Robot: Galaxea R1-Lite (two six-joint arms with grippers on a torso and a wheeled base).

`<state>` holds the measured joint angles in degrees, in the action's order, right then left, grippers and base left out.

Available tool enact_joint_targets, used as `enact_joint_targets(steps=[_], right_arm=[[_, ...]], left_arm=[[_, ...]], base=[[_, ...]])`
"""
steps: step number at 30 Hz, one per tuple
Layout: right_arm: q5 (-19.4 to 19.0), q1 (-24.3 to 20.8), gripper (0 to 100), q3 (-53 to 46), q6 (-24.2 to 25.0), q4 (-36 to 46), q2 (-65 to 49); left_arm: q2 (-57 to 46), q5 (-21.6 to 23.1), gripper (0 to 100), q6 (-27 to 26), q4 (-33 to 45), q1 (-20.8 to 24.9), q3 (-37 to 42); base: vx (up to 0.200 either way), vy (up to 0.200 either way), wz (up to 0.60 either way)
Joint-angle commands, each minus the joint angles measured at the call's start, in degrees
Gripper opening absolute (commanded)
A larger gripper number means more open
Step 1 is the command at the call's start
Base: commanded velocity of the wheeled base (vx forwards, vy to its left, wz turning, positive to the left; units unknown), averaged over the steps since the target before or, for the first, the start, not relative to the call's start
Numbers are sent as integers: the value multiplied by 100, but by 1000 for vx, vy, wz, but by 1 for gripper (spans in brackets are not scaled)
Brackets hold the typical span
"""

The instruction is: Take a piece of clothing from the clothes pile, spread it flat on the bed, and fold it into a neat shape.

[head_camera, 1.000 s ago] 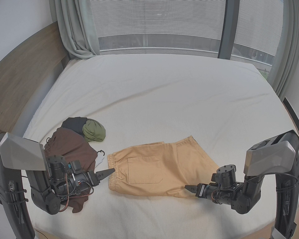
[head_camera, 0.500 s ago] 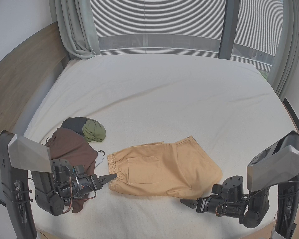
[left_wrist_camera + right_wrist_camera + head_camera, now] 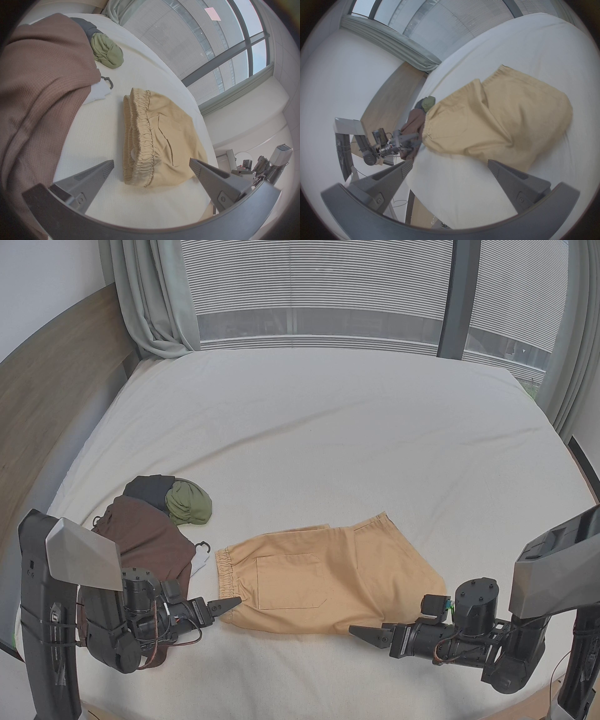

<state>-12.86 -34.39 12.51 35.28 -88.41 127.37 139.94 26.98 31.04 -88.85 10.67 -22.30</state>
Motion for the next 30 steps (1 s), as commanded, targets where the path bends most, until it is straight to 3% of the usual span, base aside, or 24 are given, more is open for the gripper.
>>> enact_joint_targets(steps=[1,10,18,24,25,30], right_arm=[[-23,20,100,138,5,-1,-265],[-50,161,100,120,5,-1,-590],[-94,231,100,120,14,-1,-599],[-120,275,100,120,14,-1,-573],[-120,275,100,120,14,-1,-573],[-120,275,100,138,14,-1,-573]], left_arm=[[280,-8,100,8,-1,50,-152],[702,-35,100,60,-1,225,-697],[878,-334,100,535,-1,304,-1462],[895,-404,100,588,-1,384,-1541],[895,-404,0,588,-1,384,-1541],[895,-492,0,632,-1,401,-1523]], base=[[0,0,0],[0,0,0],[0,0,0],[0,0,0],[0,0,0],[0,0,0]])
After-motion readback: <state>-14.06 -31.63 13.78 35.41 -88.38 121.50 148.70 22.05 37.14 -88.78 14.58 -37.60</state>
